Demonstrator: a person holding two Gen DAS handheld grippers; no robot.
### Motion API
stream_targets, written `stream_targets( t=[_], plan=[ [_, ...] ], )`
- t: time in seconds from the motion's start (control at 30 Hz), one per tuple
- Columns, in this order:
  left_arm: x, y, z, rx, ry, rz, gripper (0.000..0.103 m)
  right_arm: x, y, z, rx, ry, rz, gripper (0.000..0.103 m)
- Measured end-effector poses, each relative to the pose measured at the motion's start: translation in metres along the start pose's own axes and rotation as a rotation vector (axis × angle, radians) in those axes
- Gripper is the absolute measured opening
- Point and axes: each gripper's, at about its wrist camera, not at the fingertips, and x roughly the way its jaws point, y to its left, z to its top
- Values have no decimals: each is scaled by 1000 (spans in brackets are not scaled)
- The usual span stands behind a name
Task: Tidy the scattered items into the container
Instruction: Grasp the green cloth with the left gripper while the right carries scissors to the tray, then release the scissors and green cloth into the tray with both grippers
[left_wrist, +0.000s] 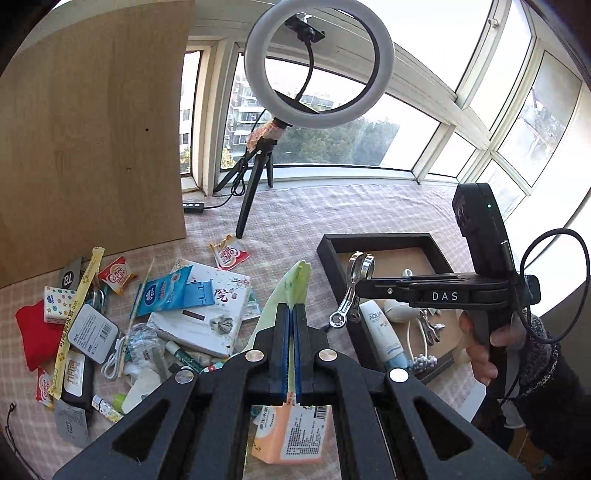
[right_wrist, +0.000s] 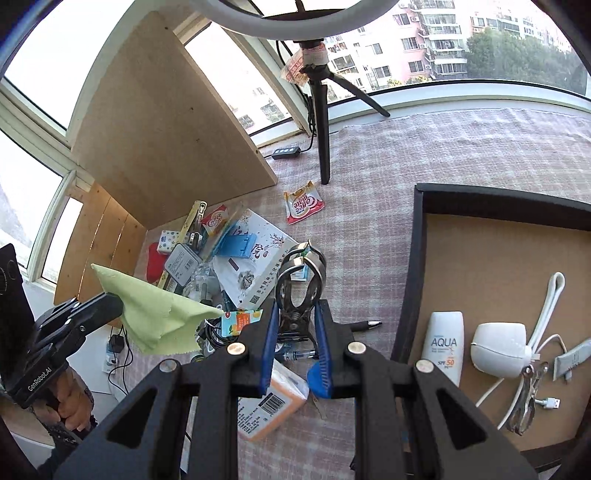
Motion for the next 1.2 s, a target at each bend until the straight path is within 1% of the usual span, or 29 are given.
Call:
stream_targets(
  t=[0.13,0.3,0.4,0.5,0.57,0.6,0.63,0.7,0.77,0.87,1.0,1.07,1.13,1.2],
  plan=[
    [16,-49,4,61,20,-90,1,-45,-46,-18,77,-62,-60,20],
    [43,-114,7,147,45,-174,1,-100,-111,-38,197,-141,-156,20],
    [62,-146,15,190,48,-191,1,-125,-147,-50,258,-172,-230,20],
    [81,-171,27,213,51,-200,1,-141,-175,-60,304,-183,-297,20],
    [95,-183,37,229,63,-208,1,-144,-189,-65,316,-175,-336,20],
    [103,-189,40,238,83,-220,2,-144,-194,-66,312,-160,-354,20],
    [112,-192,43,237,113,-219,4,-143,-197,-67,310,-143,-381,21],
    [123,-195,44,212,146,-186,21,-142,-199,-70,309,-137,-447,24],
    [125,-196,42,209,137,-183,25,-142,-197,-70,288,-157,-452,26],
    [119,-192,37,209,130,-186,25,-138,-189,-66,273,-170,-428,26],
    [109,-177,38,192,112,-175,25,-125,-173,-55,229,-163,-396,27],
    [102,-165,39,172,98,-158,25,-116,-160,-50,197,-152,-378,29],
    [95,-150,39,153,88,-145,25,-106,-147,-46,158,-149,-356,34],
    [85,-132,37,138,80,-119,25,-94,-132,-43,114,-145,-328,36]
  ],
)
